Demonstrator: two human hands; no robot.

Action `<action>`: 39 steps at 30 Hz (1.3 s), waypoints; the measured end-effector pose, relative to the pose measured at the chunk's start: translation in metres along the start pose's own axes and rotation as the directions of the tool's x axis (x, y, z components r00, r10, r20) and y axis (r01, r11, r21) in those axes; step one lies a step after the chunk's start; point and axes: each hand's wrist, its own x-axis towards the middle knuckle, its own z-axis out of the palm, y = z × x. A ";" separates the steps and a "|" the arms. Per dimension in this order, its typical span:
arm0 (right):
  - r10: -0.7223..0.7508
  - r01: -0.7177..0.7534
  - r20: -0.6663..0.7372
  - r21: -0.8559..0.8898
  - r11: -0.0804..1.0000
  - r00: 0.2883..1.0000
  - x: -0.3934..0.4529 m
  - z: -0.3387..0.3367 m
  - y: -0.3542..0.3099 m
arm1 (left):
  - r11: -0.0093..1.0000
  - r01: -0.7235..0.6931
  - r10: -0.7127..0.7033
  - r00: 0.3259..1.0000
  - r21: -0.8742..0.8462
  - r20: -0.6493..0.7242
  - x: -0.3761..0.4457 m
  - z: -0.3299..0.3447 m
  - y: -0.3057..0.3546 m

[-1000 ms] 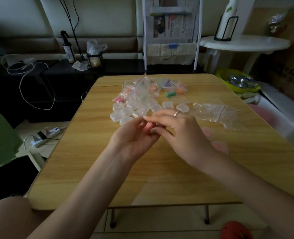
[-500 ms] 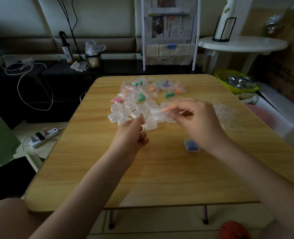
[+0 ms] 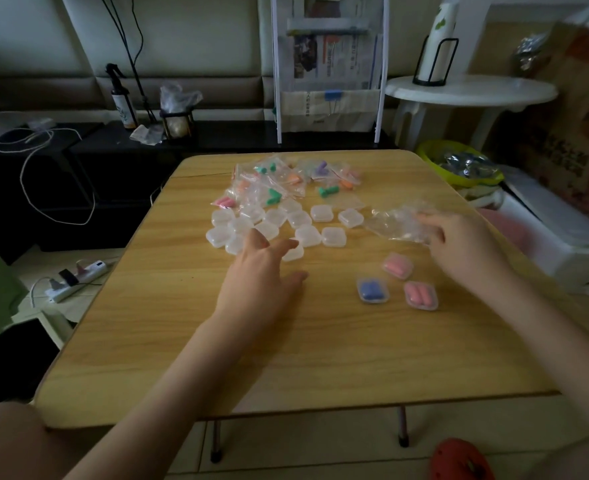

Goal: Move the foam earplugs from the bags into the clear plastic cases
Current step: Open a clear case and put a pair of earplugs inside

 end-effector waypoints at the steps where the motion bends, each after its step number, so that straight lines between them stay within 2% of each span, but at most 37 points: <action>1: 0.036 -0.034 0.067 -0.038 0.999 0.997 -0.003 0.003 0.004 | 1.000 0.008 -0.007 1.000 0.014 -0.004 0.000 -0.001 -0.001; 3: 0.060 -0.047 0.129 -0.096 0.994 0.990 -0.007 0.005 0.008 | 0.999 0.034 -0.034 0.999 0.033 -0.010 0.001 -0.002 -0.004; 5: 0.019 -0.008 0.125 -0.086 0.996 0.992 -0.007 0.002 0.009 | 0.997 0.066 -0.066 0.998 0.038 -0.011 0.002 -0.003 -0.007; 12: -0.151 0.152 -0.025 0.016 0.988 0.988 -0.012 -0.006 -0.030 | 0.995 0.093 -0.093 0.996 0.018 -0.017 0.003 -0.002 -0.007; 18: -0.334 0.322 0.191 0.090 0.942 0.923 -0.021 0.009 -0.082 | 0.990 0.138 -0.138 0.990 0.014 -0.012 0.003 -0.002 -0.010; 25: -0.406 0.439 0.386 0.002 0.898 0.828 -0.019 0.032 -0.115 | 0.996 0.077 -0.079 0.996 -0.046 -0.052 0.001 -0.005 -0.014; 27: -0.397 0.438 0.402 -0.010 0.899 0.825 -0.018 0.036 -0.119 | 0.996 0.066 -0.070 0.995 -0.056 -0.076 0.001 -0.006 -0.015; 32: -0.433 0.463 0.330 -0.013 0.886 0.839 -0.020 0.033 -0.120 | 0.996 0.063 -0.067 0.995 -0.056 -0.078 0.004 -0.003 -0.014; 35: -0.457 0.445 0.281 0.108 0.889 0.844 -0.023 0.032 -0.116 | 0.987 0.062 -0.081 0.989 -0.150 -0.121 0.003 -0.003 -0.010; 37: -0.421 0.327 0.234 0.352 0.877 0.876 -0.022 0.028 -0.114 | 0.971 0.088 -0.130 0.975 -0.220 -0.182 0.001 -0.008 -0.004; 39: -0.365 0.170 0.211 0.611 0.773 0.907 -0.021 0.021 -0.112 | 0.952 0.142 -0.188 0.971 -0.273 -0.150 0.002 -0.014 -0.002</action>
